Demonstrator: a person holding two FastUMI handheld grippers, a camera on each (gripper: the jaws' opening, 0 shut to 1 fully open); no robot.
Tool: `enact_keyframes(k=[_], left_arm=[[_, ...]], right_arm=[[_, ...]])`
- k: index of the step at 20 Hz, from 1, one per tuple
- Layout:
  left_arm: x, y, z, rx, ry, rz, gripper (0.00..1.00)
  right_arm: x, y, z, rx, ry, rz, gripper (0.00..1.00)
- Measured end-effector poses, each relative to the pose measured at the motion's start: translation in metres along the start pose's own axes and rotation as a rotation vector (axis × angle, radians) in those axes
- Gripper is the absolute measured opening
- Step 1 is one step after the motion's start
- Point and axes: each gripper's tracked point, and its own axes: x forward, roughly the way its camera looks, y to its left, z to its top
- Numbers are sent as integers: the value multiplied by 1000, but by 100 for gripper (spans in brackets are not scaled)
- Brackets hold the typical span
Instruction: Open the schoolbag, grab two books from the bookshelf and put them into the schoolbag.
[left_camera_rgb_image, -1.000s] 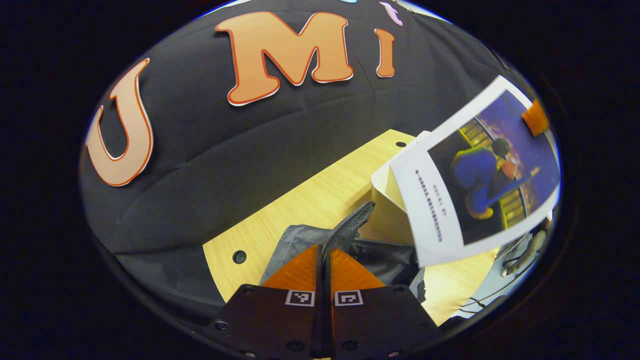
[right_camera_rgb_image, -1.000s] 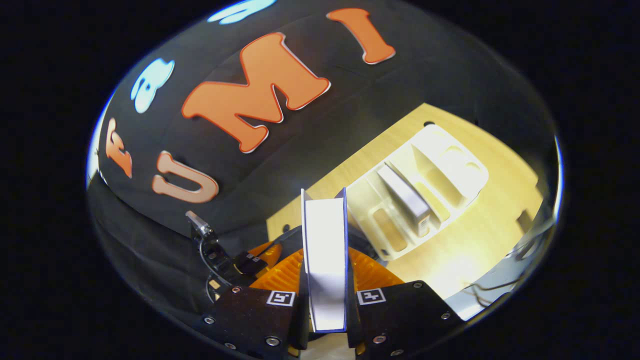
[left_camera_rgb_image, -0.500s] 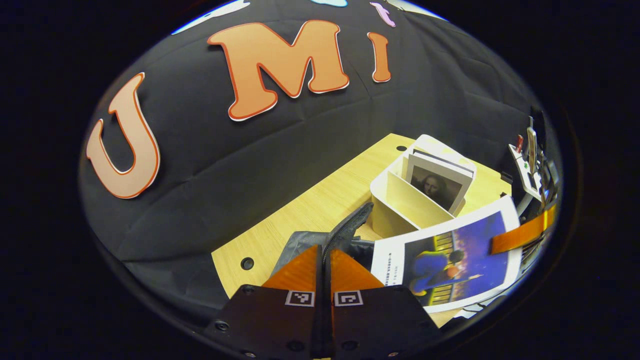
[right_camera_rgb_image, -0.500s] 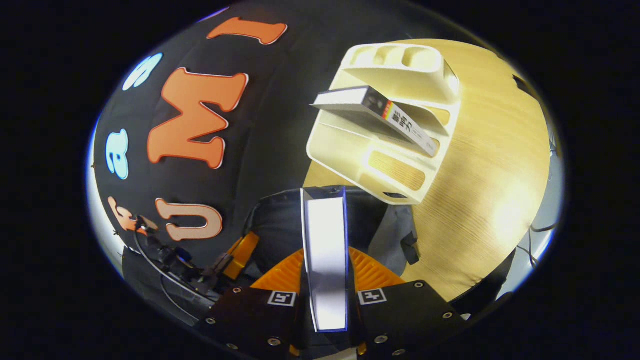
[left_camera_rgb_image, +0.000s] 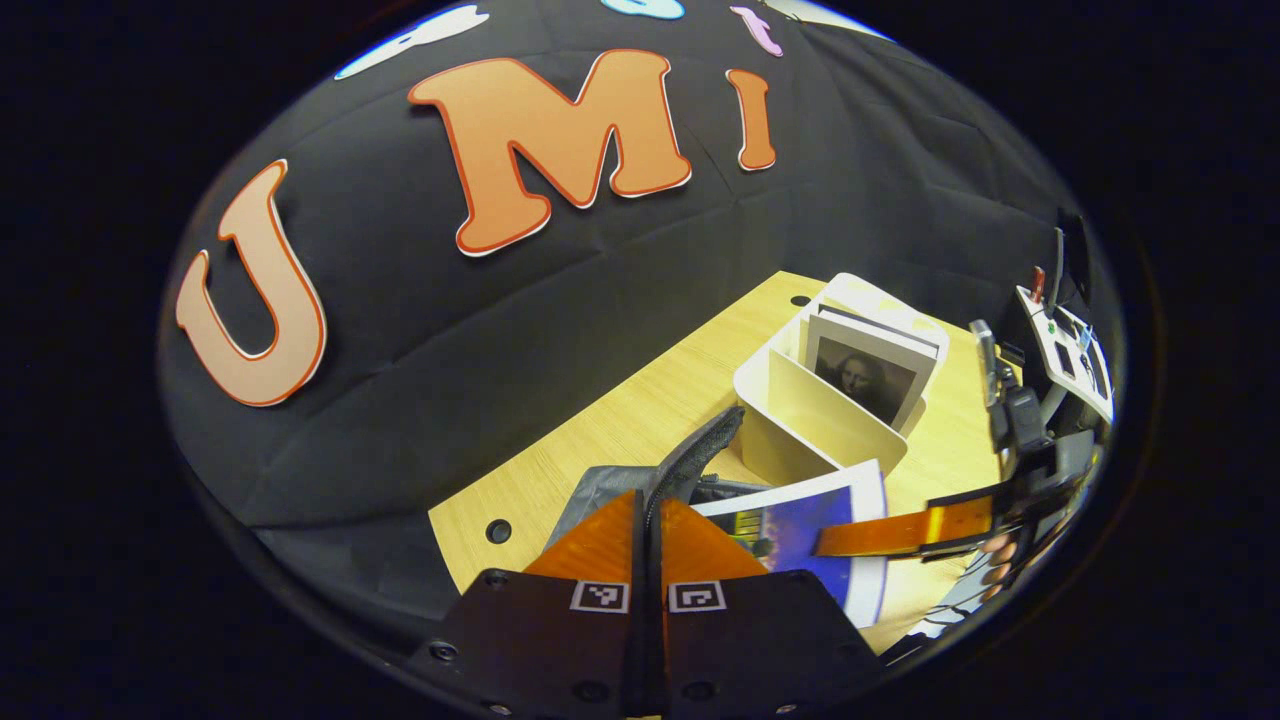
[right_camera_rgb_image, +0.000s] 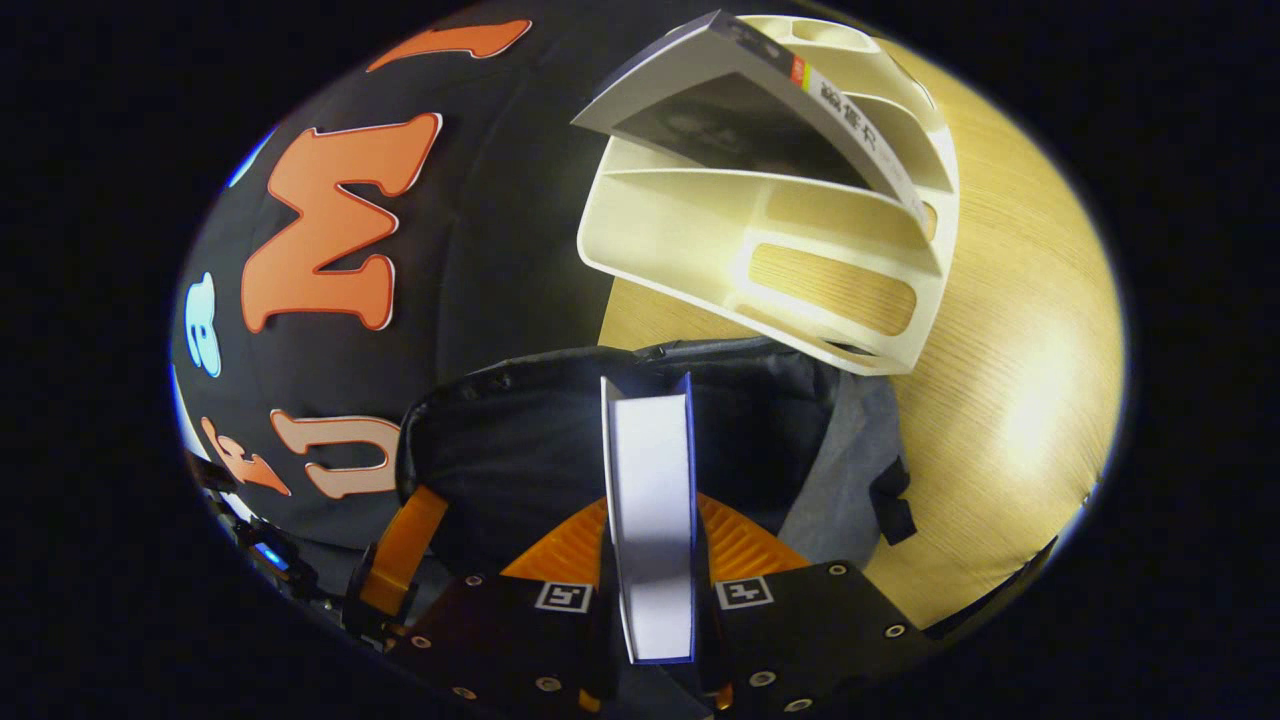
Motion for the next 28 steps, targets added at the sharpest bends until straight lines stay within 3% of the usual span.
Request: enact_keyframes(k=[8,11,13,15,16,17,18,22,23,24,28], left_arm=[[4,-5,3,60,-6,29,1],[11,-2,4,54,3,29,1],[15,2,5,34,4,22,0],[16,5,2,13,12,15,1],[16,5,1,7,13,9,1],[17,5,0,1,15,4,1],[17,5,0,-8,14,-3,0],[17,8,-3,-10,17,-16,0],[17,8,-4,-12,17,-21,1],[14,8,-6,-13,17,-24,1],[12,4,-12,-34,17,-50,1]], right_arm=[[62,5,-2,28,-53,-43,31],[73,7,-13,36,-14,-50,32],[67,8,-17,54,12,-60,37],[65,4,-17,74,30,-80,50],[60,5,-16,81,36,-84,71],[56,4,-16,84,42,-89,80],[53,3,-16,88,47,-100,94],[39,-2,-16,78,71,-131,99],[36,-4,-15,72,70,-141,87],[32,-4,-14,67,69,-142,99],[13,-2,-8,39,54,-149,99]])
